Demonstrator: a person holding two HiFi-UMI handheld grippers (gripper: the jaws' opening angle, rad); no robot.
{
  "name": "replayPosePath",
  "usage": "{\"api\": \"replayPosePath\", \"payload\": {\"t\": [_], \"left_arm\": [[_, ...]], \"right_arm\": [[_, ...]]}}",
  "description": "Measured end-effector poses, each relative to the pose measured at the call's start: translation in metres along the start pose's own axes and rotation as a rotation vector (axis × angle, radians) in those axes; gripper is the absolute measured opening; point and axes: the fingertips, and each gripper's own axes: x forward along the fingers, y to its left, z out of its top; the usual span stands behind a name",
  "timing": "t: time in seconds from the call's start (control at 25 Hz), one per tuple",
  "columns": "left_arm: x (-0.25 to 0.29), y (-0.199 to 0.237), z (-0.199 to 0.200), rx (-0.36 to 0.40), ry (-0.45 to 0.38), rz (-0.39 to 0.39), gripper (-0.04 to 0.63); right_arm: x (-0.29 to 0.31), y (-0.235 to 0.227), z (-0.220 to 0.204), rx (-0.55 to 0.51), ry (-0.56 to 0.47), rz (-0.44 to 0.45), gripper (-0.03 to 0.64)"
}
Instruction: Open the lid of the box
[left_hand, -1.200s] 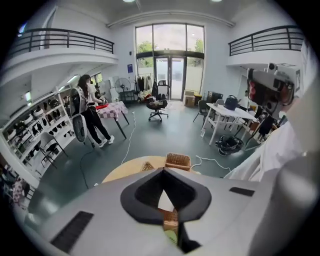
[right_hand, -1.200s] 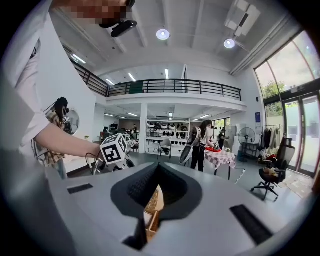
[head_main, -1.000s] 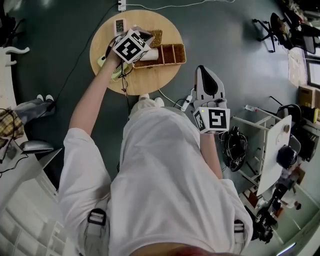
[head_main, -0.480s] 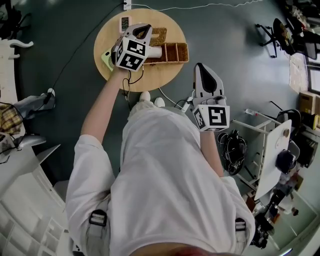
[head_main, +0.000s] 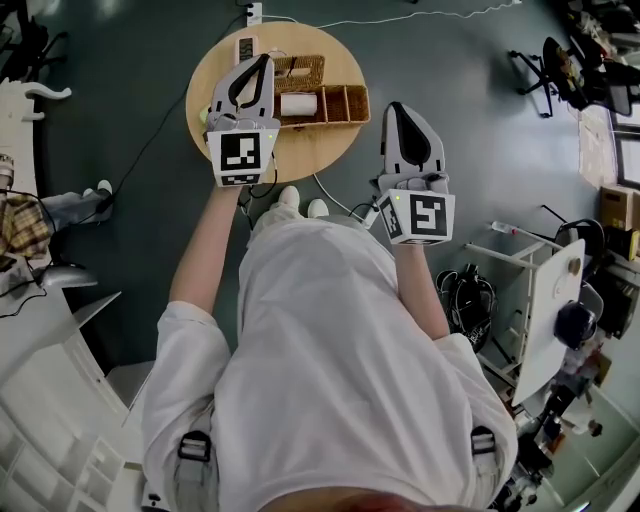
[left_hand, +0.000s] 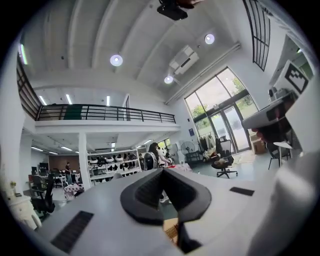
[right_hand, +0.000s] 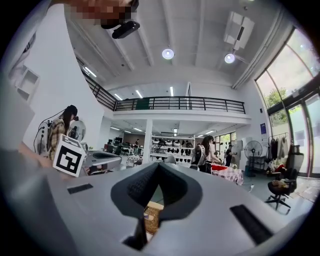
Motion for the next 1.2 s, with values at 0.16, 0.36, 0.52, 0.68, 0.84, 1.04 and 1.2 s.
{"api": "replayPosePath", "payload": {"t": [0.16, 0.36, 0.52, 0.68, 0.84, 1.04, 1.2], "left_arm": [[-0.031, -0.004, 0.020, -0.028, -0.042, 0.042, -0.002], [-0.071, -0.017, 0.049, -0.025, -0.066, 0.089, -0.002], [-0.101, -0.029, 0.066, -0.044, -0.053, 0.125, -0.002], [-0.129, -0.035, 0.071, -0.061, -0.034, 0.155, -0.002], [-0.153, -0.030, 0.068, -0.066, -0.047, 0.173, -0.002], [-0.175, -0.024, 0.063, -0.091, -0.060, 0.144, -0.002], [-0.191, -0.011, 0.062, -0.100, -0.067, 0.117, -0.002]], "right_arm": [[-0.004, -0.006, 0.015, -0.016, -0.070, -0.011, -0.002], [-0.016, -0.005, 0.031, -0.058, -0.129, 0.017, -0.003], [-0.028, -0.005, 0.034, -0.041, -0.141, 0.062, -0.003], [-0.043, 0.003, 0.033, -0.038, -0.146, 0.106, -0.003], [-0.051, 0.017, 0.031, -0.043, -0.136, 0.131, -0.003], [-0.060, 0.039, 0.034, -0.064, -0.137, 0.113, -0.003], [-0.057, 0.067, 0.041, -0.074, -0.137, 0.106, -0.003]]}}
